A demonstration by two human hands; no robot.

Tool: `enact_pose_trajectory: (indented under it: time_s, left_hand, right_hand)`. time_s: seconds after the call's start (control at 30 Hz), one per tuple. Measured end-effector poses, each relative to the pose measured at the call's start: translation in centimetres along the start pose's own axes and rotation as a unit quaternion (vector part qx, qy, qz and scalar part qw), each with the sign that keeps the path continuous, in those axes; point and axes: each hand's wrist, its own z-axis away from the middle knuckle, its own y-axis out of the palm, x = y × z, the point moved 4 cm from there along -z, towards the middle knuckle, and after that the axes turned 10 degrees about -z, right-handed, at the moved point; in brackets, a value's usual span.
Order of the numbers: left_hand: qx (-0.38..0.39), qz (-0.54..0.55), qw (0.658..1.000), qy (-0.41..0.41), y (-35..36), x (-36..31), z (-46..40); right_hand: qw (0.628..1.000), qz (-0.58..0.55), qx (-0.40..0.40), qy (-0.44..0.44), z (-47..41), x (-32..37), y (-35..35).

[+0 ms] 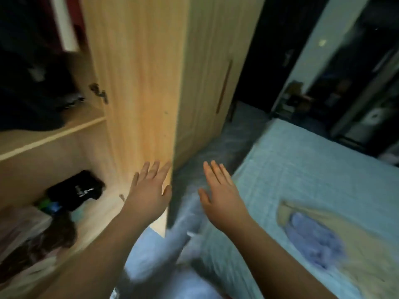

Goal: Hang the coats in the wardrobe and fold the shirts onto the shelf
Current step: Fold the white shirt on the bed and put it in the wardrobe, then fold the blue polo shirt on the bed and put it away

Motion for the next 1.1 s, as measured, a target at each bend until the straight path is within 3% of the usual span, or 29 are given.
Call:
enact_pose_trajectory:
  time_s: [0.23, 0.37, 0.5, 0.77, 0.97, 1.1]
  left_hand:
    - [0.065, 0.022, 0.984, 0.162, 4.3, -20.5, -0.6]
    - [0.092, 0.024, 0.968, 0.231, 7.1, -28.7, -0.1]
    - [0.109, 0.043, 0.956, 0.270, 10.9, -34.6, -0.4]
    - [0.201, 0.071, 0.938, 0.272, 22.3, -42.2, -4.1]
    - [0.294, 0.085, 0.924, 0.229, 31.9, -47.7, -8.7]
    - [0.342, 0.087, 0.911, 0.214, 38.7, -51.9, -10.7]
  right_hand:
    - [0.970, 0.001, -0.119, 0.211, 15.7, -14.5, -11.3]
    - [0.946, 0.003, -0.175, 0.273, 22.3, -19.5, -13.5]
    - [0.931, 0.000, -0.170, 0.322, 26.6, -23.5, -13.9]
    - [0.893, -0.029, -0.129, 0.429, 28.9, -36.9, -14.3]
    - [0.846, -0.137, -0.058, 0.513, 26.6, -47.9, -11.3]
    - [0.806, -0.201, -0.055, 0.555, 25.7, -54.6, -9.2]
